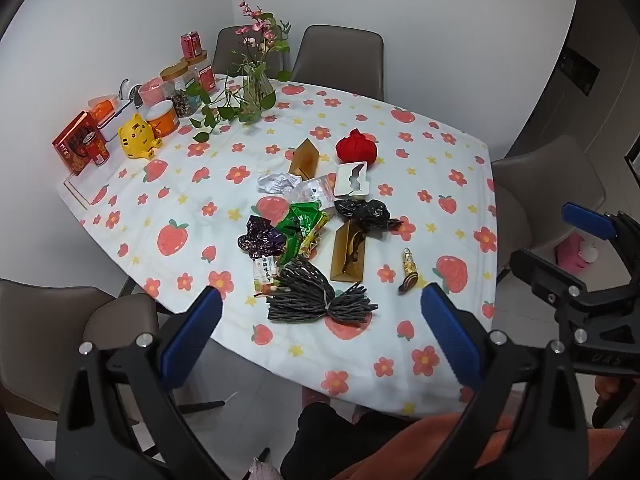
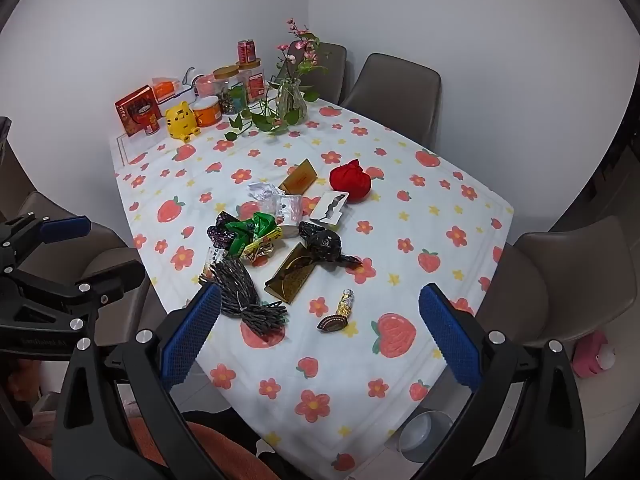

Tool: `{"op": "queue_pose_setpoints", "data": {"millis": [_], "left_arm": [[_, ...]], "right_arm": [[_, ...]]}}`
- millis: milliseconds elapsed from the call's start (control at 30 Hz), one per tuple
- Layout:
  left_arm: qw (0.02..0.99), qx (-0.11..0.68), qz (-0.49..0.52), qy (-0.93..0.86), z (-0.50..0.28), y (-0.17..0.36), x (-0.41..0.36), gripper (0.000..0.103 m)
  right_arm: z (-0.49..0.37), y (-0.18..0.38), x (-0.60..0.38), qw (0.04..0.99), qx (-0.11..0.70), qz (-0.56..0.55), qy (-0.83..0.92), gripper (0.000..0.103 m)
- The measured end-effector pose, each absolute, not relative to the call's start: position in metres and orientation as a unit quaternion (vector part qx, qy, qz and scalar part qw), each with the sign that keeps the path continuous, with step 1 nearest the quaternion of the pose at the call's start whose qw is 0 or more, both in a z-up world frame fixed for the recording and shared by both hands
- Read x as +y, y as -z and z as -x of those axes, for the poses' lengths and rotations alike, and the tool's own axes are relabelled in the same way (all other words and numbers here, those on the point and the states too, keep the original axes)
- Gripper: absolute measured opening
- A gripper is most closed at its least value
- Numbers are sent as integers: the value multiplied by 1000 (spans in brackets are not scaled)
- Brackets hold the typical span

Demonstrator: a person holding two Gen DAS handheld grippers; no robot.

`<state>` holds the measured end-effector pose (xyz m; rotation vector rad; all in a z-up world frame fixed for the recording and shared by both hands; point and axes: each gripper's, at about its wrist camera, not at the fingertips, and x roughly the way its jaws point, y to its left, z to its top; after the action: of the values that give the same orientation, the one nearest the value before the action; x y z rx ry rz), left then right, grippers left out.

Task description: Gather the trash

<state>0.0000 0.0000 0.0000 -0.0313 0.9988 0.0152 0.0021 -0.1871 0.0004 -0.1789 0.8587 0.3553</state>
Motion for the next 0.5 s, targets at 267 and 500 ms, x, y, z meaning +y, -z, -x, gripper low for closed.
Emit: {"op": "queue_pose_setpoints", "data": {"millis": [267,500], "left_arm": [[877,480,18,-9,1,0,-2,99],[876,482,26,-4,-1,6,4,99]], "right_arm": [[-3,0,-187,888,417,84,-173,96],[-3,0,-186,888,417,84,-173,96]]}}
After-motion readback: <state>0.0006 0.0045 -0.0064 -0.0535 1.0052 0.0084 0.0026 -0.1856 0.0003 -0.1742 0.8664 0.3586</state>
